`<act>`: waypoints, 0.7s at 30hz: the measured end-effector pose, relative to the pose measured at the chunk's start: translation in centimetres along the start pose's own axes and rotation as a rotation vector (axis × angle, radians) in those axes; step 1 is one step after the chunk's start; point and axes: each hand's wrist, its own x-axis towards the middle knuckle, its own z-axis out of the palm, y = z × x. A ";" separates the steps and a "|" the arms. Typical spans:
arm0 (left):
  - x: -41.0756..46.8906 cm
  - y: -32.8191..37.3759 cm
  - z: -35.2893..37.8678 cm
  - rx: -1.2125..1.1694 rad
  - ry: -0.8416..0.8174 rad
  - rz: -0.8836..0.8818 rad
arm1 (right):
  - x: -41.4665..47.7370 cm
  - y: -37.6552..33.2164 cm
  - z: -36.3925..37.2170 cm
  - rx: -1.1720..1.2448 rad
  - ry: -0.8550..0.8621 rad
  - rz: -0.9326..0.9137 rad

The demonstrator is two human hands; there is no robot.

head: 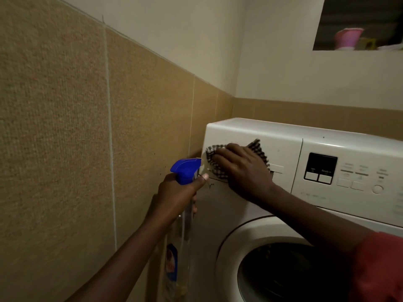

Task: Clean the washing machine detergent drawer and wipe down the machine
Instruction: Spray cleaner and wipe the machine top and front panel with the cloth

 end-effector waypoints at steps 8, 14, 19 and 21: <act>0.2 -0.2 -0.7 0.015 0.049 0.037 | 5.5 -1.7 1.6 0.021 0.065 0.126; 0.0 -0.3 -1.3 -0.009 0.028 0.063 | 1.2 -4.9 4.0 0.073 -0.032 -0.103; 0.0 -0.1 -1.3 -0.020 0.020 0.053 | 4.7 -0.3 0.6 -0.032 0.081 0.069; 0.0 -0.1 -1.2 -0.022 0.017 0.043 | 5.4 2.5 -1.7 -0.027 0.161 0.223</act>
